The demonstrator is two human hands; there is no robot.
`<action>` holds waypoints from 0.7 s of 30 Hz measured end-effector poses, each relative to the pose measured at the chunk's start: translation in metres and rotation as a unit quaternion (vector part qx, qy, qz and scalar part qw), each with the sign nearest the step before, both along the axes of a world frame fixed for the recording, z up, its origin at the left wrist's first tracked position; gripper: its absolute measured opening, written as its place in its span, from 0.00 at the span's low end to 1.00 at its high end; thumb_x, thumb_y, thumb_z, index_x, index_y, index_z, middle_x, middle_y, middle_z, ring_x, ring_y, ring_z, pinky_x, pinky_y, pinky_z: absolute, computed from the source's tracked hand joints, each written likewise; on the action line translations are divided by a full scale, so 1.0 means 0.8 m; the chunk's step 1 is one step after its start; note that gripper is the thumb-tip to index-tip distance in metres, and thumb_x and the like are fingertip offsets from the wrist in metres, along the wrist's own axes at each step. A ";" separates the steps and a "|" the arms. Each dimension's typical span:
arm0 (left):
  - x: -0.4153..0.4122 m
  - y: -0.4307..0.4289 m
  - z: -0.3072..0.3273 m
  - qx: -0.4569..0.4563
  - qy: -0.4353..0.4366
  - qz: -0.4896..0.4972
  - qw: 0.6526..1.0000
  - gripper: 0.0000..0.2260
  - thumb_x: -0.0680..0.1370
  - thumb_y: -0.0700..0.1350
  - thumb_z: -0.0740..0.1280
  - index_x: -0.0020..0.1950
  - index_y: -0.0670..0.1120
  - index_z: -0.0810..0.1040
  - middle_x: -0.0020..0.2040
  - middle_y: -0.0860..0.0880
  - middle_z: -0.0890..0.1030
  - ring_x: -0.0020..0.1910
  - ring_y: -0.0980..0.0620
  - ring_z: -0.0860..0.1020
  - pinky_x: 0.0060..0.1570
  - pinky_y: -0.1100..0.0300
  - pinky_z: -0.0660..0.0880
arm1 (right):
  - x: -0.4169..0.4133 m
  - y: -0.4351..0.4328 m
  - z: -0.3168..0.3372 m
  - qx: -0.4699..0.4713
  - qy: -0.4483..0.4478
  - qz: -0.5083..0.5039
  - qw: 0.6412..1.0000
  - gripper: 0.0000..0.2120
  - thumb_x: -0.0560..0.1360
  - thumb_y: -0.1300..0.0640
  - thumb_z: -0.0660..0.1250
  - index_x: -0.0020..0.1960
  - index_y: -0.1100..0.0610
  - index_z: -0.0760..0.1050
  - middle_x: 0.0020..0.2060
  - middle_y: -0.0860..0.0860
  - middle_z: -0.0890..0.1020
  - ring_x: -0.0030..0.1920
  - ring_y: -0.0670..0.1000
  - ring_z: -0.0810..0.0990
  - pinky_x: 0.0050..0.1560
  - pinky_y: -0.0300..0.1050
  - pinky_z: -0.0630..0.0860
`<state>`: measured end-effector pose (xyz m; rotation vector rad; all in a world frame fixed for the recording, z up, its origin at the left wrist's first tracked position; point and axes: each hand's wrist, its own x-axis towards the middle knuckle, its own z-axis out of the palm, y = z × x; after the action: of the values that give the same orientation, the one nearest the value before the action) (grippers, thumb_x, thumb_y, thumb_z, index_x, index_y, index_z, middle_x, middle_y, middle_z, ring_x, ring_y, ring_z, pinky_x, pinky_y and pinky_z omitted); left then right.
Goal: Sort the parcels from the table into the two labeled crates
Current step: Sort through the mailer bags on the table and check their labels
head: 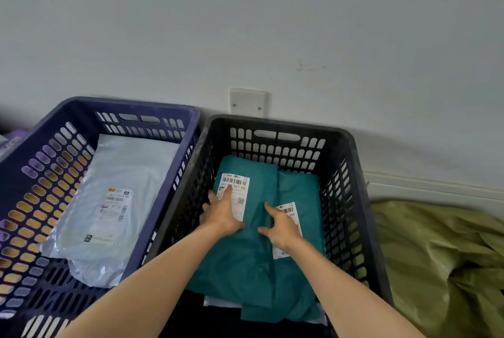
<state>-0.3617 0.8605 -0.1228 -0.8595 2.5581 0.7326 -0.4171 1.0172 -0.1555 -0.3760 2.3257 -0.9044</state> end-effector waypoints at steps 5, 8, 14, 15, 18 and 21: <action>-0.003 0.002 -0.015 0.004 -0.024 -0.026 0.999 0.49 0.69 0.56 0.75 0.77 0.61 0.42 0.78 0.40 0.38 0.74 0.35 0.53 0.70 0.42 0.62 | -0.008 0.003 -0.018 0.097 0.134 0.066 0.984 0.36 0.76 0.46 0.68 0.78 0.51 0.56 0.78 0.55 0.53 0.78 0.53 0.50 0.76 0.47 0.46; -0.002 0.010 -0.024 -0.012 -0.019 -0.026 0.999 0.48 0.70 0.61 0.72 0.77 0.62 0.41 0.77 0.40 0.35 0.75 0.34 0.49 0.72 0.41 0.56 | -0.008 0.008 -0.030 0.117 0.160 0.077 0.977 0.37 0.76 0.42 0.66 0.79 0.48 0.53 0.79 0.55 0.49 0.78 0.53 0.45 0.75 0.49 0.38; -0.003 0.039 -0.046 -0.038 -0.034 -0.009 0.999 0.47 0.74 0.65 0.65 0.76 0.60 0.32 0.74 0.37 0.28 0.75 0.36 0.34 0.73 0.38 0.42 | -0.010 0.023 -0.051 0.148 0.155 0.103 0.971 0.42 0.77 0.34 0.58 0.79 0.49 0.38 0.78 0.54 0.38 0.77 0.52 0.35 0.72 0.47 0.32; -0.004 0.043 -0.049 -0.060 -0.032 -0.023 0.997 0.45 0.75 0.66 0.63 0.76 0.60 0.32 0.74 0.37 0.28 0.75 0.36 0.33 0.72 0.37 0.41 | -0.011 0.024 -0.053 0.148 0.155 0.105 0.971 0.42 0.77 0.34 0.57 0.79 0.48 0.38 0.78 0.54 0.38 0.77 0.52 0.34 0.72 0.47 0.32; -0.006 0.046 -0.055 -0.123 -0.003 -0.105 0.987 0.36 0.78 0.67 0.55 0.75 0.63 0.32 0.74 0.41 0.26 0.74 0.38 0.30 0.70 0.34 0.36 | -0.010 0.029 -0.054 0.144 0.151 0.107 0.972 0.40 0.77 0.34 0.56 0.79 0.46 0.37 0.78 0.51 0.38 0.77 0.50 0.34 0.72 0.47 0.32; -0.012 0.048 -0.060 -0.153 0.016 -0.184 0.971 0.31 0.80 0.65 0.50 0.73 0.66 0.32 0.74 0.44 0.26 0.73 0.39 0.28 0.70 0.33 0.34 | -0.009 0.037 -0.055 0.134 0.150 0.100 0.974 0.32 0.82 0.44 0.51 0.78 0.48 0.36 0.78 0.48 0.37 0.77 0.47 0.34 0.72 0.46 0.31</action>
<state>-0.3712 0.8993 -0.1709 -0.4308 2.7901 0.2466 -0.4247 1.0471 -0.1993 -0.6543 2.5833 -0.4522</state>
